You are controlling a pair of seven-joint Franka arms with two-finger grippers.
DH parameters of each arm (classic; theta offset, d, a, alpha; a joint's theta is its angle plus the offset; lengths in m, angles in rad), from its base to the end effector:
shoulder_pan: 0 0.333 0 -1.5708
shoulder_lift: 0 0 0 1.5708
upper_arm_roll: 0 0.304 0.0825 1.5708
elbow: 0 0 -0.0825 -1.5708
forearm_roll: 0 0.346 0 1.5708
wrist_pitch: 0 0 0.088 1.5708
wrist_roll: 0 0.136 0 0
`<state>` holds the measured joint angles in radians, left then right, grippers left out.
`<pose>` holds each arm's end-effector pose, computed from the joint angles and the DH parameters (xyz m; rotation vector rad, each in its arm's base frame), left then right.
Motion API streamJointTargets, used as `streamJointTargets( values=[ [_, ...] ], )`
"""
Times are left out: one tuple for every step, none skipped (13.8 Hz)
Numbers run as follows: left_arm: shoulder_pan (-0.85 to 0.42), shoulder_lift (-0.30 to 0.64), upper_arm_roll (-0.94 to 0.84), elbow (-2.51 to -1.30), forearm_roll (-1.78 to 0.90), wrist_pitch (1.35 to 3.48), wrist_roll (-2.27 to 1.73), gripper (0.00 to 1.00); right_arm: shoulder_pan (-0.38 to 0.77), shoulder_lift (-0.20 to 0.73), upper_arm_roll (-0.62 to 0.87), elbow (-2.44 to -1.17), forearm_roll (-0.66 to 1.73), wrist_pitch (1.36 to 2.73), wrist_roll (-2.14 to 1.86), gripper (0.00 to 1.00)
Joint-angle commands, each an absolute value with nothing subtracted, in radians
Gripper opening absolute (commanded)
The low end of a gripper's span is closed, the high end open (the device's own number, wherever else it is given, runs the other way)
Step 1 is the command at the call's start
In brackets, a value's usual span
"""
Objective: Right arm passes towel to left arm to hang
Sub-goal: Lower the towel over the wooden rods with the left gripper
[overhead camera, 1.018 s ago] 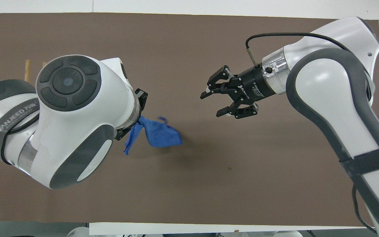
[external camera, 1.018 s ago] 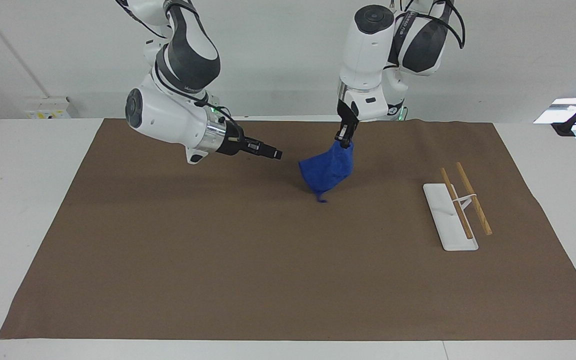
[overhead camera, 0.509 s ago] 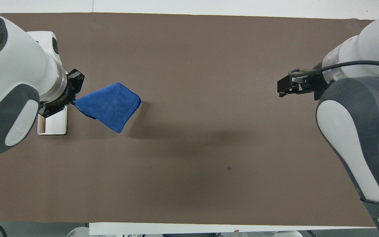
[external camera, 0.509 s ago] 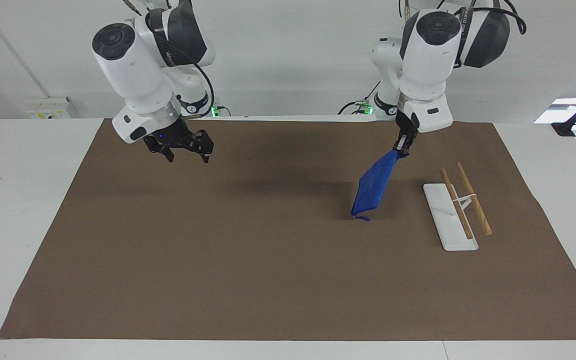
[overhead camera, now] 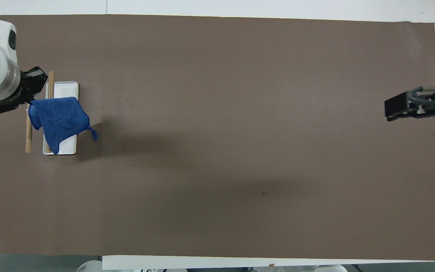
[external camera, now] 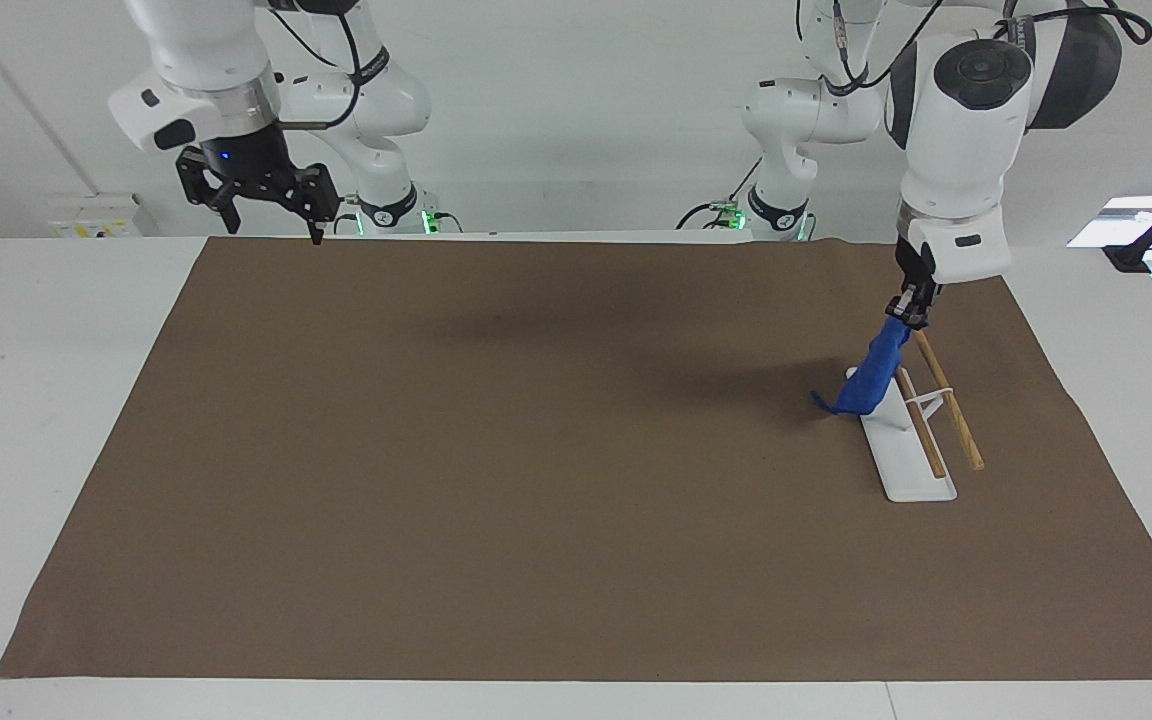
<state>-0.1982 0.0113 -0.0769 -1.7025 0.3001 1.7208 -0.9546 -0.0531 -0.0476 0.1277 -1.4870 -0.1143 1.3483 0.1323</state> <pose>0.5197 -0.1092 0.5384 -2.7480 -0.9036 -0.2571 0.4752 0.0198 0.6252 3.0096 -0.1178 -0.1186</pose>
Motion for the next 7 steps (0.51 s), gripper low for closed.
streamJointTargets(
  values=[
    [-0.137,0.018,-0.087,-1.704,0.331,1.787,-0.878,0.0,-0.126,-0.032,0.137,-1.497,-0.078,1.338,0.063,1.0],
    [-0.099,0.017,-0.087,-1.712,0.331,1.802,-0.802,0.0,-0.144,-0.032,0.138,-1.497,-0.051,1.344,0.063,1.0],
    [-0.053,0.018,-0.087,-1.715,0.331,1.834,-0.737,0.0,-0.143,-0.035,0.14,-1.505,-0.052,1.344,0.063,1.0],
    [-0.001,0.018,-0.087,-1.732,0.331,1.901,-0.701,0.0,-0.146,-0.034,0.14,-1.505,-0.054,1.345,0.061,1.0],
    [0.043,0.017,-0.089,-1.753,0.331,1.96,-0.689,0.0,-0.146,-0.032,0.14,-1.502,-0.058,1.345,0.058,1.0],
    [0.09,0.011,-0.089,-1.794,0.331,2.023,-0.669,0.0,-0.141,-0.031,0.14,-1.5,-0.06,1.345,0.058,1.0],
    [0.125,0.006,-0.089,-1.81,0.331,2.052,-0.664,0.0,-0.138,-0.028,0.14,-1.499,-0.064,1.345,0.057,1.0]
  ],
)
